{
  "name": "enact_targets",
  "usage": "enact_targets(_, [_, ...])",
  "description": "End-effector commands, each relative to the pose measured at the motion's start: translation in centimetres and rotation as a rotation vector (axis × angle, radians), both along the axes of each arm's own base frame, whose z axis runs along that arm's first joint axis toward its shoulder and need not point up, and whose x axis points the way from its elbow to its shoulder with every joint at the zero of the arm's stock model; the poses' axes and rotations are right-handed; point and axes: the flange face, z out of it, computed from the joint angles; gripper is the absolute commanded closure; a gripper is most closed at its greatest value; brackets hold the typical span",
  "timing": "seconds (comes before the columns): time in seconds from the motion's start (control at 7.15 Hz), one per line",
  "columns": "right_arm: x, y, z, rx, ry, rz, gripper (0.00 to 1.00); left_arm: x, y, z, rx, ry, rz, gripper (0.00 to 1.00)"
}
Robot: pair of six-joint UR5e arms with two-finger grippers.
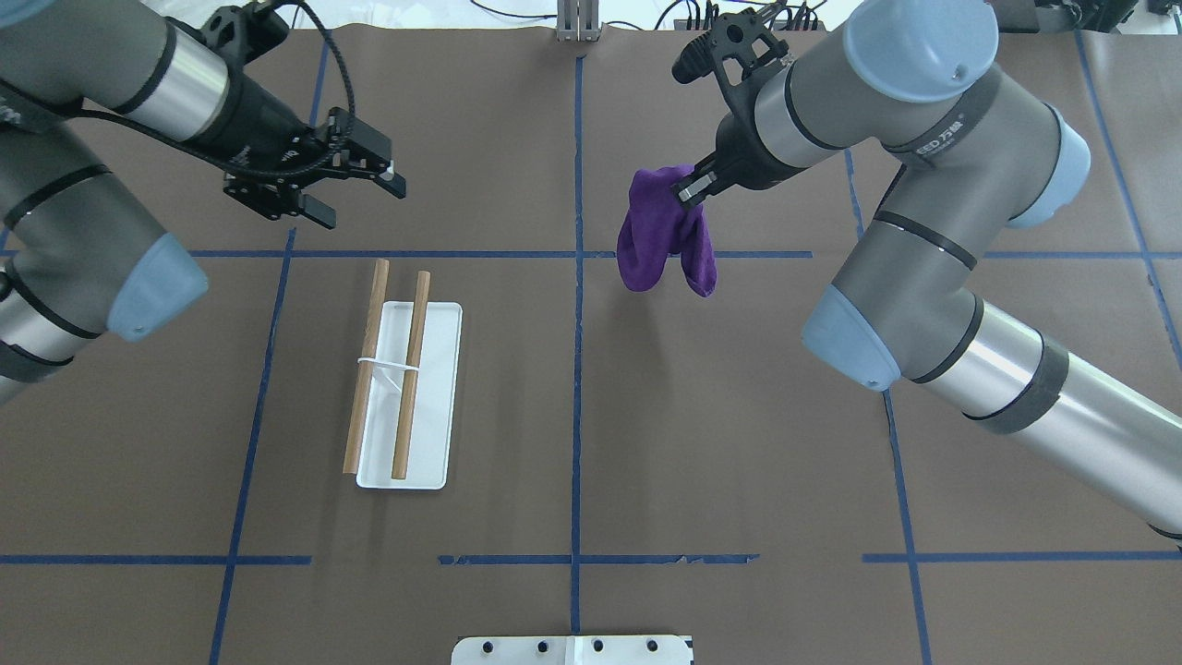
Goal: Hang towel on rack
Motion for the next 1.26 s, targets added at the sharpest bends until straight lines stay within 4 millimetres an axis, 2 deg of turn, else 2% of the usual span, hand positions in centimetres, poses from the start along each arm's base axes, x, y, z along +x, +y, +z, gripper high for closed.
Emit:
enact_targets(0.0, [-2.4,3.4,-3.1,0.021,-0.042,0.028,1.0,4.3,-0.4,-4.9,-0.283,0.053,-0.08,0.03])
enact_targets(0.14, [-3.0,4.2,-4.5,0.023,-0.065,0.03,1.0,6.2,-0.9,-6.4,-0.351,0.082,-0.125,0.07])
enact_targets(0.28, [-3.3,5.9,-5.6,0.027,-0.09,0.025,1.0,8.2,-0.9,-7.1,-0.395,0.1,-0.168,0.08])
enact_targets(0.56, [-3.6,7.3,-6.5,0.037,-0.108,0.019,1.0,9.2,-0.3,-7.3,-0.391,0.113,-0.161,0.12])
enact_targets(0.84, [-3.6,7.8,-6.9,0.045,-0.118,0.012,1.0,9.6,0.2,-7.6,-0.4,0.127,-0.154,0.26])
enact_targets(1.12, [-3.4,8.0,-7.7,0.044,-0.134,0.016,1.0,10.3,1.1,-8.0,-0.4,0.131,-0.137,0.29])
